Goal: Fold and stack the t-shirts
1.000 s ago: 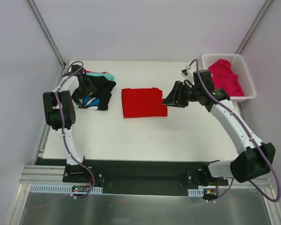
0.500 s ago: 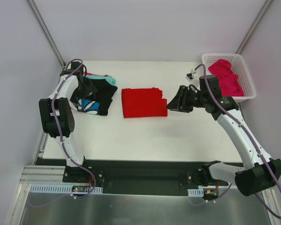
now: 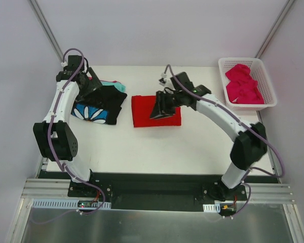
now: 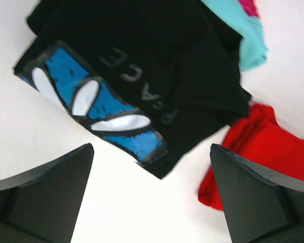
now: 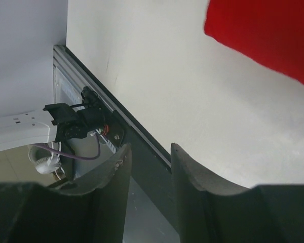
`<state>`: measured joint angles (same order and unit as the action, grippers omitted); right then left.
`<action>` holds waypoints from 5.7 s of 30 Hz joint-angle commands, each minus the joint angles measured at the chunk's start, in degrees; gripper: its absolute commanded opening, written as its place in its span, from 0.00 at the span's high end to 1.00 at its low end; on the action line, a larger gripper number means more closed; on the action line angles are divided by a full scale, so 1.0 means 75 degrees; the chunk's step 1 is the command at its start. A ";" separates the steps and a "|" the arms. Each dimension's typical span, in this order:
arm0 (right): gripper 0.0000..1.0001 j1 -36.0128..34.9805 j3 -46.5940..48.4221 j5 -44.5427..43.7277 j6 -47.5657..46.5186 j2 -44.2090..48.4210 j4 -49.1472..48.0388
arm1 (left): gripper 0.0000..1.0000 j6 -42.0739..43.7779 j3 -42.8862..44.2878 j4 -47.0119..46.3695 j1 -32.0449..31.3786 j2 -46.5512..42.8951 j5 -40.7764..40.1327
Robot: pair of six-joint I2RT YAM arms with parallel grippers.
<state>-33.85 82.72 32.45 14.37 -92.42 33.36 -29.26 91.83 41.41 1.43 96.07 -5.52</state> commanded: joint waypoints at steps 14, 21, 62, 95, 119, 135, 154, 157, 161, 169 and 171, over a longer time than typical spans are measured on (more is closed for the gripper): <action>0.40 -0.0655 0.5749 0.1450 -0.1704 -0.5418 0.1304 | 0.01 0.1017 0.0425 -0.0481 0.1601 0.1194 0.0195; 0.40 -0.0667 0.5133 0.1732 -0.1869 -0.5244 0.0837 | 0.01 0.0784 -0.0397 -0.2273 0.2048 0.1323 0.2048; 0.47 -0.0643 0.0525 0.2096 -0.2279 -0.1915 0.0613 | 0.01 -0.0809 0.5087 -0.6423 0.1157 0.6654 0.3724; 0.49 -0.0749 -0.0024 0.2014 -0.2010 -0.0779 0.0649 | 0.01 -0.2475 0.1140 -0.4185 0.1485 0.4184 0.3760; 0.49 -0.0796 -0.1561 0.1463 -0.1998 0.1097 0.0895 | 0.01 -0.2216 0.0553 -0.4220 0.0172 0.3211 0.2916; 0.49 -0.0808 -0.1690 0.1521 -0.2045 0.0897 0.0953 | 0.01 -0.1208 0.1653 -0.4303 0.0161 0.4240 0.2868; 0.49 -0.0913 -0.1783 0.1451 -0.1940 0.1318 0.0954 | 0.01 -0.1384 -0.0887 -0.3353 0.0091 0.2790 0.2963; 0.49 -0.0960 -0.1911 0.1404 -0.1752 0.1541 0.0942 | 0.01 -0.1384 -0.1438 -0.3365 -0.0026 0.2310 0.2857; 0.49 -0.1018 -0.2087 0.1369 -0.1729 0.1834 0.0930 | 0.01 -0.1361 -0.1791 -0.3365 -0.0167 0.1898 0.2681; 0.49 -0.1019 -0.2451 0.1217 -0.1647 0.2396 0.0965 | 0.01 -0.1771 -0.1744 -0.3365 -0.0787 0.1827 0.2495; 0.49 -0.1030 -0.2509 0.0996 -0.1623 0.2490 0.0872 | 0.01 -0.1794 -0.1791 -0.3353 -0.0870 0.1653 0.2389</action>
<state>-41.19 64.55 42.11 1.37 -76.82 40.23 -40.60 78.91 14.28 -3.09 112.66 13.63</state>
